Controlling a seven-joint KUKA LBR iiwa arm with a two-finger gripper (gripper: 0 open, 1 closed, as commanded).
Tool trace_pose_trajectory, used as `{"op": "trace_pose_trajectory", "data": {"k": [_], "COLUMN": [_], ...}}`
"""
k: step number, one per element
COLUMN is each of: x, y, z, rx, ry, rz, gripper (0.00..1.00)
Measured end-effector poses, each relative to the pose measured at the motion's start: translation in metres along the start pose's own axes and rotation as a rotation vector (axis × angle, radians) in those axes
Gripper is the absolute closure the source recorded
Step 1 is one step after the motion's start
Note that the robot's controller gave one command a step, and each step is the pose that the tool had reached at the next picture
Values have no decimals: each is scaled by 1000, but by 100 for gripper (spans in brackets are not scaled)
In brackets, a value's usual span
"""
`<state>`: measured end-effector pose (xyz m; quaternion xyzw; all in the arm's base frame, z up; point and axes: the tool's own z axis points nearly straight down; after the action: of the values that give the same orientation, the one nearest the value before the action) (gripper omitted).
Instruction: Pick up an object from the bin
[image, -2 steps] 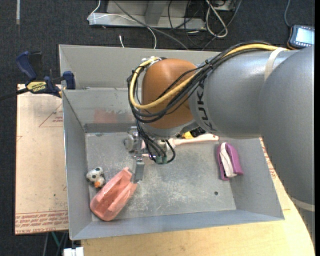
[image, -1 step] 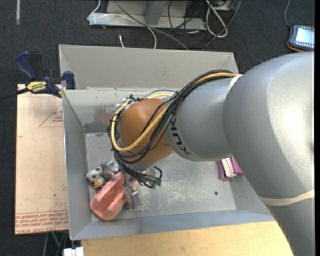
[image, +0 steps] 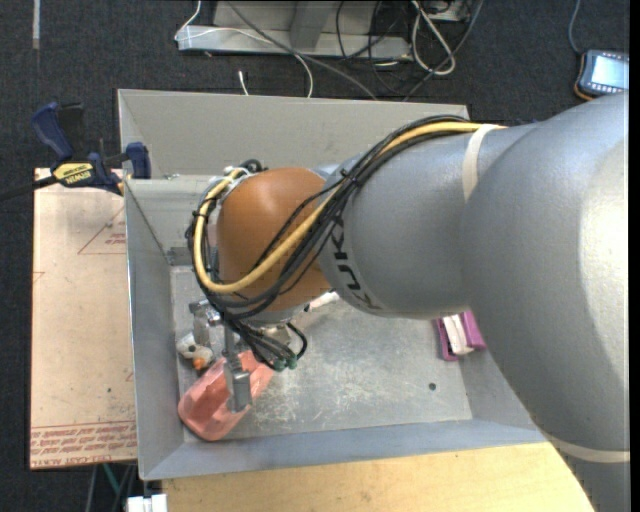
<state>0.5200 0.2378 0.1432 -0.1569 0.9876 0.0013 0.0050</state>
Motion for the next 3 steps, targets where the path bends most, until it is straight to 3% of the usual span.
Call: {"op": "trace_pose_trajectory", "data": {"k": [1, 2, 3], "x": [26, 17, 14], "y": [-30, -15, -24], "z": [38, 65, 65], "rx": [-5, 7, 7], "ry": [-21, -34, -59], "rz": [-552, -514, -734], "gripper": [0, 0, 100]}}
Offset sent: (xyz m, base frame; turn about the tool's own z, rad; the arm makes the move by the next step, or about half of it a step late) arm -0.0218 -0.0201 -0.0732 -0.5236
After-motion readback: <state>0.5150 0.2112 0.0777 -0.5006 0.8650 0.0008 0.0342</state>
